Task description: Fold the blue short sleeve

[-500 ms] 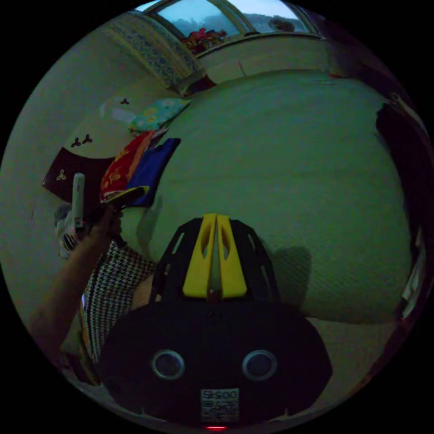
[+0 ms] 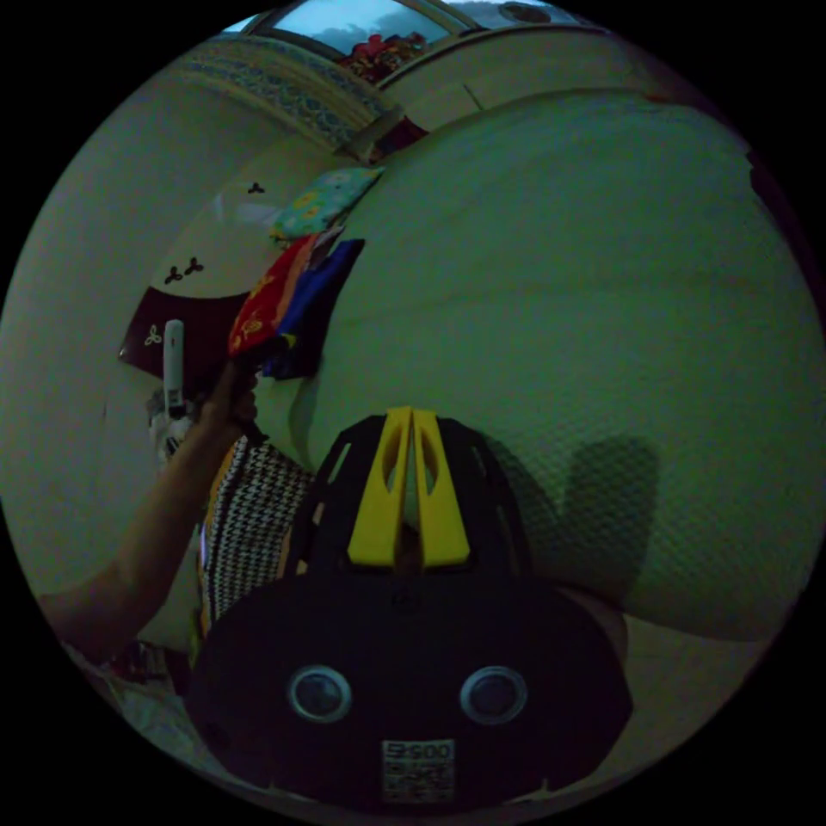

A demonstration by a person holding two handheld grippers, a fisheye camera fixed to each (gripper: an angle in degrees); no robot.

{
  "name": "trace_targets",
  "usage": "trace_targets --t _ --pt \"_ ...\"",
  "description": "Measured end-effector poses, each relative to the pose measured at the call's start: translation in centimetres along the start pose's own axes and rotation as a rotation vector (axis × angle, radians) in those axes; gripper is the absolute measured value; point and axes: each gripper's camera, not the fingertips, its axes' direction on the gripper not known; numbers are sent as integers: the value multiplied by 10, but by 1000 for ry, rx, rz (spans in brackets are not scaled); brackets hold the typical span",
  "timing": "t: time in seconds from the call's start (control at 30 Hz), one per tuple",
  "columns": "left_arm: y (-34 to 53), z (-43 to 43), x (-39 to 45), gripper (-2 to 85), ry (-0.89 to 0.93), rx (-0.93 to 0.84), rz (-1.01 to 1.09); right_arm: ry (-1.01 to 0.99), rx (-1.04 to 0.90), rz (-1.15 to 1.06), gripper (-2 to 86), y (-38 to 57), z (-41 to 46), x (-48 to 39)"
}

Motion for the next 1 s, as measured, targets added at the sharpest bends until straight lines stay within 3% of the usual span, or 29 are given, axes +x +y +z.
trace_targets --t 0.23,0.53,0.7,0.83,1.0 --pt "52 -35 49 43 147 -38 185 85 50 -68 -10 21 21 -21" --pt "145 -83 144 52 229 20 369 128 198 121 -10 48 14 -4" --pt "194 -106 115 52 316 39 339 167 287 105 -10 60 11 -5" --pt "226 -125 70 33 450 61 288 141 252 98 -10 58 25 -8" --pt "254 -141 28 14 279 108 223 168 231 19 -10 59 51 -32"
